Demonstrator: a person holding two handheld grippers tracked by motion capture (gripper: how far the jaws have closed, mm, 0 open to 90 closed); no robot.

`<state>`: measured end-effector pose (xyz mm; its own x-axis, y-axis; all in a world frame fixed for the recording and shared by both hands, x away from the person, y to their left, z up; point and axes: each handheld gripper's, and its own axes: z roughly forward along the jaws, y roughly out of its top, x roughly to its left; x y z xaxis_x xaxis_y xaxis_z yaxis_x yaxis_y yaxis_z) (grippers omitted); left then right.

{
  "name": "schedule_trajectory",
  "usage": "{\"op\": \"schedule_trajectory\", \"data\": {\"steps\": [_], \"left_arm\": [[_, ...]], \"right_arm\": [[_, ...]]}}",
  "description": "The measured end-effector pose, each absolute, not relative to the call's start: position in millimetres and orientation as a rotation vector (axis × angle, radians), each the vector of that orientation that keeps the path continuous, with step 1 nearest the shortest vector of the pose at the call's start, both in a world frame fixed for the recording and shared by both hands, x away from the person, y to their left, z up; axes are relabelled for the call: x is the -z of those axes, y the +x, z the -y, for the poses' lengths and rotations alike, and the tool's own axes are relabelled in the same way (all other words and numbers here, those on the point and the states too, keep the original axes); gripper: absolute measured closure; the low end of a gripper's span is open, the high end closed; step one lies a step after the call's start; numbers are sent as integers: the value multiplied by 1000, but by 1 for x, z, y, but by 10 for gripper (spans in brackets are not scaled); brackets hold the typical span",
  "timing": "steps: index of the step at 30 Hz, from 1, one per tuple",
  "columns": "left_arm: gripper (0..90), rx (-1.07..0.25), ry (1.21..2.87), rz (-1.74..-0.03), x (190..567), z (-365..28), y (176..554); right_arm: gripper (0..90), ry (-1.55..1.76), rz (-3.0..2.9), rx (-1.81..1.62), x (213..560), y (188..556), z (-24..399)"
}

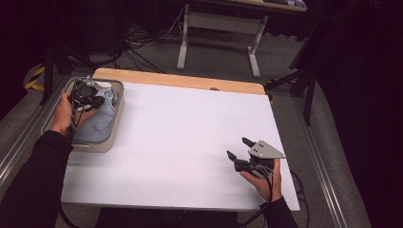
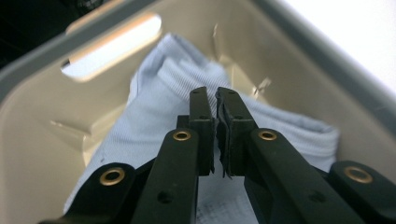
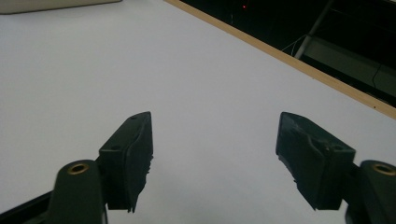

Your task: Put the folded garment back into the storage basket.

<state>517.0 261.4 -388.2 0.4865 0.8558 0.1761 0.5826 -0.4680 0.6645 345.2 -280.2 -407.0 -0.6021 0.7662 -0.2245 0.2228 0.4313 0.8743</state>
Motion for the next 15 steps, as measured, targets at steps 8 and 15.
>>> {"op": "schedule_trajectory", "data": {"steps": [8,15], "left_arm": [[829,-721,2173,-1129,381,-256,509],[803,-762,2130,-1080,373,-253,502]], "right_arm": [[235,834,-2064,-1142,409,346,277],[222,830,-2072,-1138,412,347,273]]}}
